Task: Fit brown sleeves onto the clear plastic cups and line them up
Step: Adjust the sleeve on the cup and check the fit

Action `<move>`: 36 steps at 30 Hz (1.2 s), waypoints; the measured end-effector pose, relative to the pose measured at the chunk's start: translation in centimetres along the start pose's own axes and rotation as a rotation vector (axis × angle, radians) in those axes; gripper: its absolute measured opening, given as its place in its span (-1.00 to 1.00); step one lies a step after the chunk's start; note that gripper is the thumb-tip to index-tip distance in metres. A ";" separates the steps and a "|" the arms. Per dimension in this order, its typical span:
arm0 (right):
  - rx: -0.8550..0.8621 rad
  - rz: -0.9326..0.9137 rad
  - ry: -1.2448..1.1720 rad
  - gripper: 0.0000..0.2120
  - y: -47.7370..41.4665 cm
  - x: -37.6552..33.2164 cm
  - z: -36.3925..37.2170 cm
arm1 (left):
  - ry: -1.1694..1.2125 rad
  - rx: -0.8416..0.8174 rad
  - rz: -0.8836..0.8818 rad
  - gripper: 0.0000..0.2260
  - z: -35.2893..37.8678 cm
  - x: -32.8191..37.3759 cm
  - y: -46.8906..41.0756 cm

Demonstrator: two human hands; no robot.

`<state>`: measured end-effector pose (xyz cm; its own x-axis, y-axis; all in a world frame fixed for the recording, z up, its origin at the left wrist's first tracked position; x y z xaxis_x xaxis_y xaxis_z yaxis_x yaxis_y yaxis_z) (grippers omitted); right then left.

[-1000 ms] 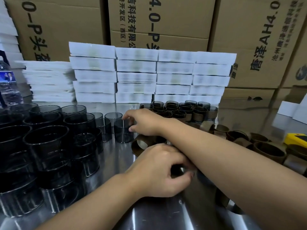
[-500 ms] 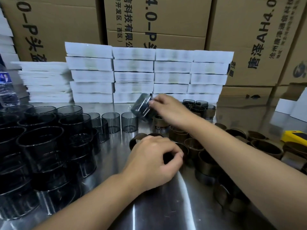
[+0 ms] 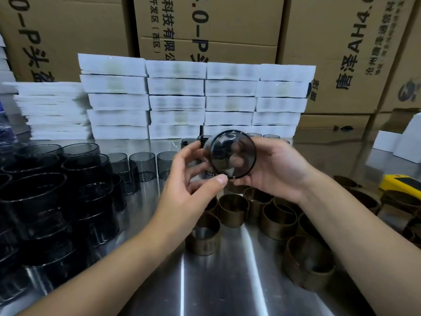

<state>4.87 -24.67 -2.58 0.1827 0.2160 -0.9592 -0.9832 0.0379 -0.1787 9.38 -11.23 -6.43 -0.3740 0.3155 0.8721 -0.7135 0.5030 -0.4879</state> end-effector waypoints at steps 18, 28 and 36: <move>-0.070 0.167 1.477 -0.57 0.9 2.0 -0.9 | 0.388 0.192 -0.201 -0.57 -1.5 -1.7 -1.1; -0.185 0.239 1.495 -0.49 1.2 2.9 -0.8 | 0.455 0.268 -0.195 -0.70 -2.3 -2.0 -1.4; 0.274 -0.180 1.184 -0.56 0.7 -0.3 -1.5 | 0.427 0.350 -0.213 -0.73 -2.7 -2.0 -1.5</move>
<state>4.12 -26.15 -2.77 0.0650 -0.8269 -0.5585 -0.8857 0.2100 -0.4140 12.86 -10.45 -7.56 0.0192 0.5694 0.8218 -0.9269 0.3182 -0.1988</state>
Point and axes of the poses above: each hand's wrist, its own y-axis away from the middle knuckle, its own z-axis out of the palm, x = y × z, the point moved 5 cm from there along -y, towards the middle knuckle, and after that the axes turned 3 degrees about -z, right-handed, at the moved point
